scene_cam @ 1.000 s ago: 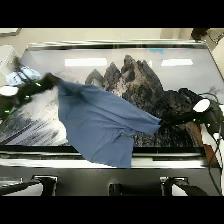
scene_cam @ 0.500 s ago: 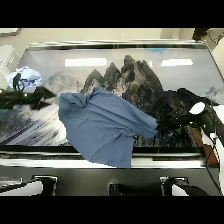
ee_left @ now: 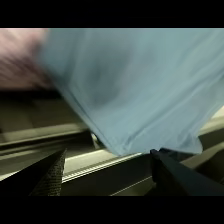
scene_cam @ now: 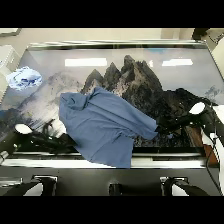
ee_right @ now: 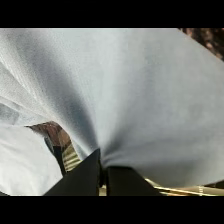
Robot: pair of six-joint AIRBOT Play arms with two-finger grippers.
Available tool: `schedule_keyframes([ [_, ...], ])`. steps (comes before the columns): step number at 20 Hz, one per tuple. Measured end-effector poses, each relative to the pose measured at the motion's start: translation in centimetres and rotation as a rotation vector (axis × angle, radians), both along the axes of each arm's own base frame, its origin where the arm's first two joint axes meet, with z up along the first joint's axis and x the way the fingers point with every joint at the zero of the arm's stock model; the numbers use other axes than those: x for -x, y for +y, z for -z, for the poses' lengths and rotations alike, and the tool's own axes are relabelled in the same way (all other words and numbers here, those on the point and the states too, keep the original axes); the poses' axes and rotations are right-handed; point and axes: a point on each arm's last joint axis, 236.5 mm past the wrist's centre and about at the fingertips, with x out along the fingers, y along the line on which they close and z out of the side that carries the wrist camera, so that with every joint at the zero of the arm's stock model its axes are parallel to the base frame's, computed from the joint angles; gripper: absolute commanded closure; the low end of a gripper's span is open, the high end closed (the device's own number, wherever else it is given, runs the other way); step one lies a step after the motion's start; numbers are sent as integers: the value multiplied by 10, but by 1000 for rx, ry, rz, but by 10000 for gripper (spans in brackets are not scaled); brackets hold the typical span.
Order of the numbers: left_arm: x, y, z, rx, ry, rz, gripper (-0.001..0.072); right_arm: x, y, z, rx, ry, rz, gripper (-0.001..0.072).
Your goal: Fold the clothes and pants, and hang the long-sleeved shirts on hangers.
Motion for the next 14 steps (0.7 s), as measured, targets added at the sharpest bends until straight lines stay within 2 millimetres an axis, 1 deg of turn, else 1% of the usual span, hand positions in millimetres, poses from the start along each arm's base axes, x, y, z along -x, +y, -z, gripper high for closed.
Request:
schedule_keyframes([
  [2,14,-27,8,20,-6,26,165,1,0,0,-1,4,-2,674],
  [4,21,-48,14,31,-19,35,197,2,1,0,-2,7,-3,674],
  [6,24,-64,20,32,-20,27,453,4,1,-1,-6,18,-5,674],
  [7,24,-69,24,25,-26,22,550,6,2,-1,-8,23,-7,674],
  [9,22,-78,27,27,-30,-2,686,8,3,-2,-14,33,-11,674],
  [11,17,-83,27,27,-53,-7,688,10,5,-3,-22,40,-14,674],
  [12,12,-85,22,36,-83,2,689,10,5,-5,-25,34,-15,674],
  [13,0,-87,12,50,-139,17,689,6,5,-10,-24,16,-16,674],
  [14,-19,-88,-3,65,-218,24,689,-2,4,-21,-20,-24,-27,674],
])
